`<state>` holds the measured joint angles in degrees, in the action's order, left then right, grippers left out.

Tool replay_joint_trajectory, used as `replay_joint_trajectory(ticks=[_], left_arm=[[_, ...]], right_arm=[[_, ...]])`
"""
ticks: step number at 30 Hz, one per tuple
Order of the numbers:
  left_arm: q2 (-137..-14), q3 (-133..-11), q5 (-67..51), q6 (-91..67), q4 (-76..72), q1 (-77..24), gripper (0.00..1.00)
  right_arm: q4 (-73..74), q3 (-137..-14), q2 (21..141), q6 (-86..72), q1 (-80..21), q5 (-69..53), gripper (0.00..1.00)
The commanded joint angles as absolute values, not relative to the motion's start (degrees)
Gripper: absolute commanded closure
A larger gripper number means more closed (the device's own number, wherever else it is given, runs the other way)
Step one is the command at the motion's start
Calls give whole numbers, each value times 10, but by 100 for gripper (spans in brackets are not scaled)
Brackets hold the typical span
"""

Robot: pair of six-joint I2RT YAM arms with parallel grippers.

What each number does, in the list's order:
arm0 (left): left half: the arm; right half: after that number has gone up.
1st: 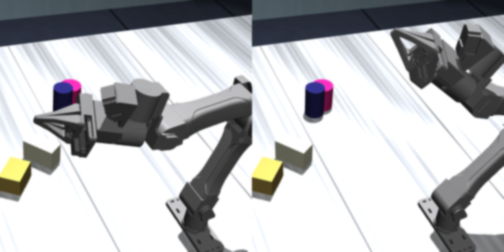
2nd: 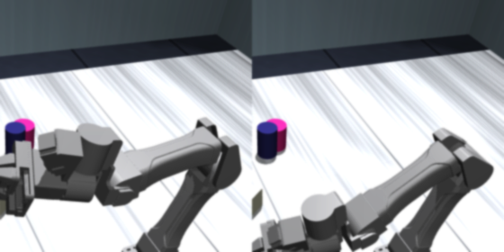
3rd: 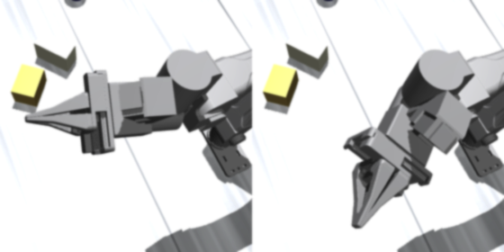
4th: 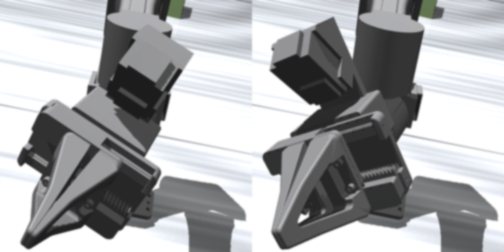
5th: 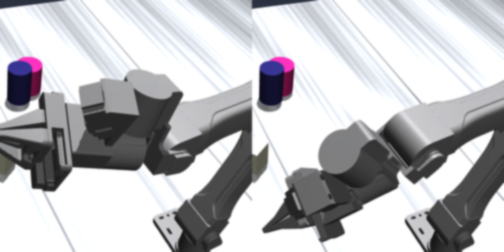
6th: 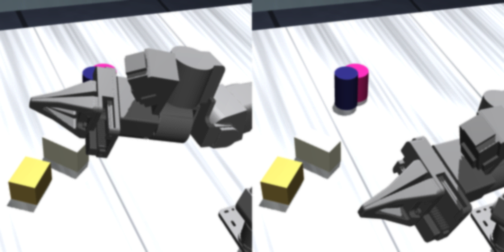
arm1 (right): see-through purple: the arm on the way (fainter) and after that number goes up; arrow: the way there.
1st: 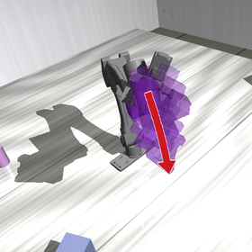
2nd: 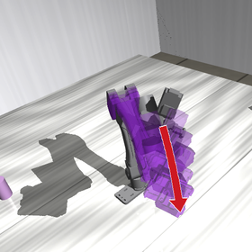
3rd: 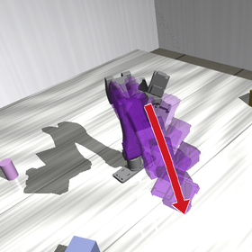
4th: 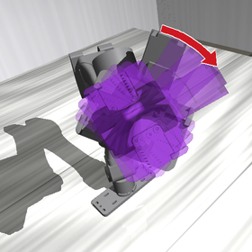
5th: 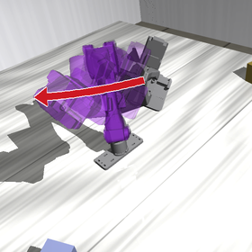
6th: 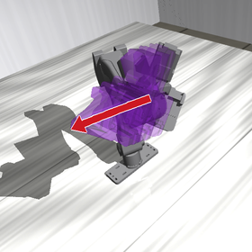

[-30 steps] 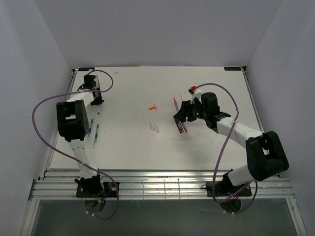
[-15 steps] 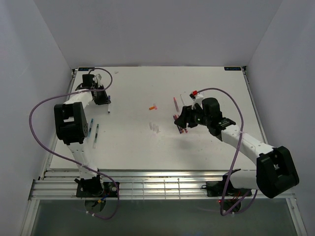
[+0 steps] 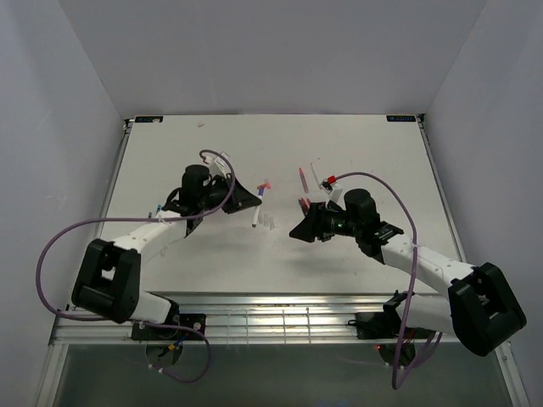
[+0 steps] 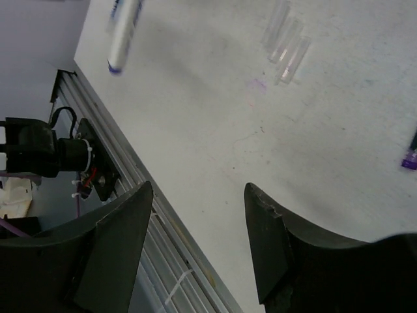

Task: Open the pen caps

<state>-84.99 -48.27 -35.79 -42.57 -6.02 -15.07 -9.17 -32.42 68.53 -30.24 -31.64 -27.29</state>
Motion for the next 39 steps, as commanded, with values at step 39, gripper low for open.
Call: replay_joint_trajectory(ticks=[39], left_arm=[[-576, -236, -112, -635, -199, -315, 100]], right_arm=[[-417, -436, 890, -407, -466, -299, 56]])
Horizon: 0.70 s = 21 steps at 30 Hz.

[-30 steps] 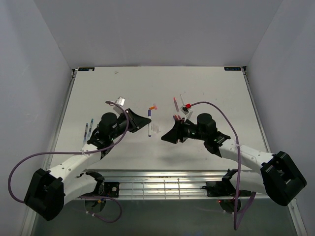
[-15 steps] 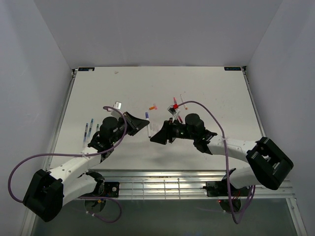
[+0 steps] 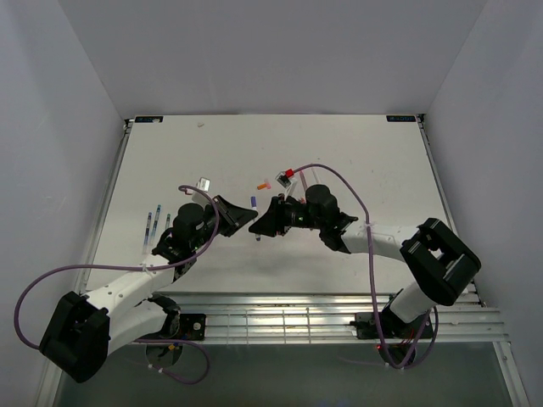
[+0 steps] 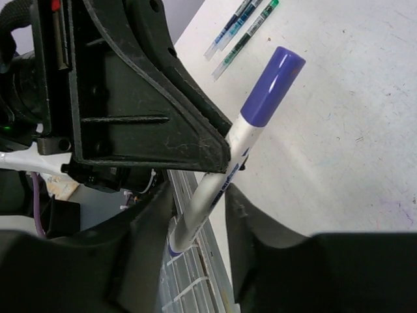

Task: Open the pen caps

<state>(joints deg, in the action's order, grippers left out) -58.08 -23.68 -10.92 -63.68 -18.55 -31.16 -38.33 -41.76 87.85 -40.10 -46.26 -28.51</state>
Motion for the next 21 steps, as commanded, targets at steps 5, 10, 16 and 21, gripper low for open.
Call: replay_joint_trajectory(ticks=[5, 10, 16, 21], left_arm=[[-579, -236, -113, -630, -203, -315, 94], [-584, -240, -104, -614, -204, -315, 74], [-592, -252, -89, -597, -203, -315, 65], [-599, -261, -83, -591, -204, -315, 65]], right_arm=[[-429, -433, 905, -412, -466, -308, 84], [-427, -427, 906, -417, -465, -318, 92], [-432, -400, 893, -428, -466, -327, 92], [-442, -377, 882, -436, -466, -333, 92]])
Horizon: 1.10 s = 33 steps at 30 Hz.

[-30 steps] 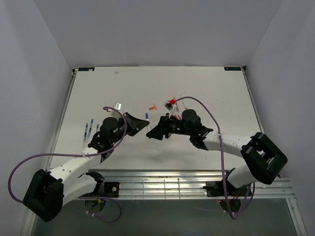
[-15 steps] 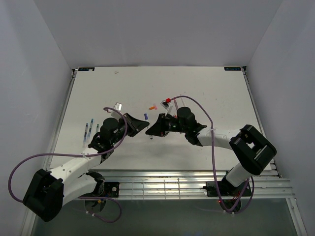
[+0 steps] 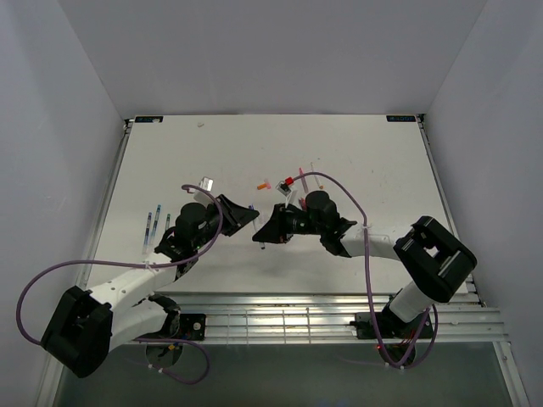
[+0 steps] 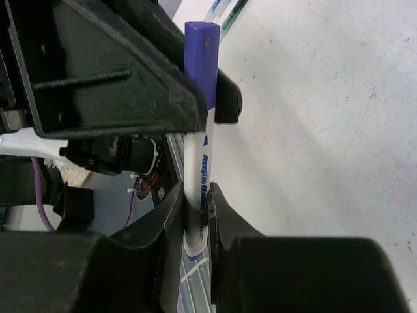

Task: Open the pen caps

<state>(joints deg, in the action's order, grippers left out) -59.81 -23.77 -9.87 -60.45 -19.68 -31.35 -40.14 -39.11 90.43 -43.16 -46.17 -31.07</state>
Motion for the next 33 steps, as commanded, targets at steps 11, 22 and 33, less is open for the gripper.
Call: replay_joint_trajectory(ticks=[11, 22, 33], left_arm=[[-611, -265, -84, -591, -204, -315, 80], [-710, -414, 6, -614, -37, -314, 100], [-926, -707, -31, -505, 140, -203, 100]], right_arm=[[-460, -353, 878, -440, -466, -337, 92], [31, -530, 883, -229, -566, 92, 92], [188, -570, 903, -208, -590, 398, 92]])
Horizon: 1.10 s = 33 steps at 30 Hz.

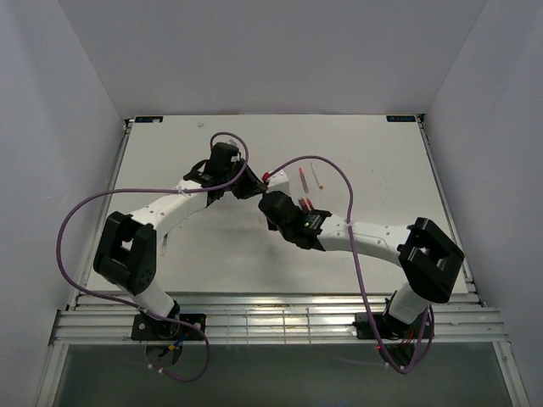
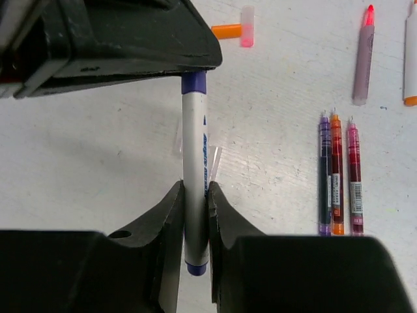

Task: Open the pen caps

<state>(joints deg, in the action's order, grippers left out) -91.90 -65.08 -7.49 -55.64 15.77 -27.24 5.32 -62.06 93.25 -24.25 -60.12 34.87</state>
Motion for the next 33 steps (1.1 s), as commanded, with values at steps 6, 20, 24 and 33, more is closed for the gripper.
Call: replay_joint_trajectory(ticks=[6, 20, 24, 33], left_arm=[[-993, -742, -53, -412, 142, -178, 100], [-1106, -806, -81, -354, 156, -121, 100], [-1148, -832, -119, -337, 156, -122, 100], [-1215, -857, -169, -324, 139, -121, 98]], right_arm=[[83, -537, 821, -150, -395, 111, 92], [86, -625, 912, -83, -186, -112, 92], [87, -667, 968, -73, -149, -155, 92], [87, -746, 1098, -51, -96, -203, 92]])
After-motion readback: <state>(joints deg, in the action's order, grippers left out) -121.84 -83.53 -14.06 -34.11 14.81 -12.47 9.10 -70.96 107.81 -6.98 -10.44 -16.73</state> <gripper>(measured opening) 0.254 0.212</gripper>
